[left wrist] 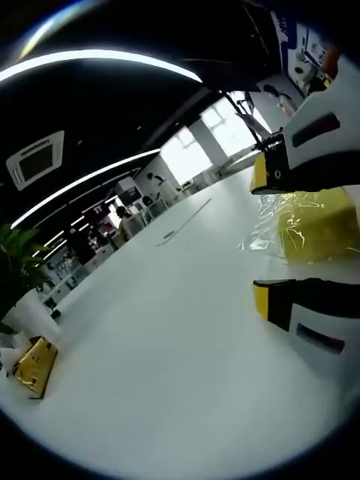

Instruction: Compare the silicone blocks by pressing each to a similar depth, holding the contact briefly, and releasing to observe deformation and rebound differences across the visible hardness samples.

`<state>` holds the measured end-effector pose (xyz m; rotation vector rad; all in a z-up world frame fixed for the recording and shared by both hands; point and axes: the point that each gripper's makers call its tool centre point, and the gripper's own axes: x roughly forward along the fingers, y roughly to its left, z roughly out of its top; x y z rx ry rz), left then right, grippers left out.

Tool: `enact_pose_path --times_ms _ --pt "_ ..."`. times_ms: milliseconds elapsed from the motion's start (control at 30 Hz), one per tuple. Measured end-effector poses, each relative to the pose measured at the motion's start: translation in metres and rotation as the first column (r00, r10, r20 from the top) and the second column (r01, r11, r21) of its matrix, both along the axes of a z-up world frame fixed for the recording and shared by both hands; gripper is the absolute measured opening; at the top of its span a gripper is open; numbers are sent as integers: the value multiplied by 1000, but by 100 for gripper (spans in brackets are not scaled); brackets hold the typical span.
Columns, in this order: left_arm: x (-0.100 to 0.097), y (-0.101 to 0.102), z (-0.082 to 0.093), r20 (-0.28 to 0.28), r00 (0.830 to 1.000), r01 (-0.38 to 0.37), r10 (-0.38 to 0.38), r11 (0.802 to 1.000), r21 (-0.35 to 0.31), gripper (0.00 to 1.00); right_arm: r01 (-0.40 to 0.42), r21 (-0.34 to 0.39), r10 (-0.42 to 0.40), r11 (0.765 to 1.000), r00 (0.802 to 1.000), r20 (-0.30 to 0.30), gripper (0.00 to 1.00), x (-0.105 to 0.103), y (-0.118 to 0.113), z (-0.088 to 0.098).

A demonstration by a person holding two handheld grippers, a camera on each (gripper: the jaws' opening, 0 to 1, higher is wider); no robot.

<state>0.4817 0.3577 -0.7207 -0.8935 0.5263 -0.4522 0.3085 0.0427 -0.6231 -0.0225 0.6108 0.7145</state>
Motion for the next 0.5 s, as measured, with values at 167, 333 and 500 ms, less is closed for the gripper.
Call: enact_pose_path --times_ms 167,333,500 --pt "6 -10 -7 -8 999 35 -36 998 -51 27 -6 -13 5 1000 1000 -16 80 2 -1 -4" --pt "14 -12 -7 -13 1000 19 -20 996 -92 18 -7 -14 7 1000 1000 -26 79 3 -1 -6" --pt "16 -12 -8 3 1000 24 -23 996 -83 13 -18 -22 17 1000 999 -38 79 3 1 -11"
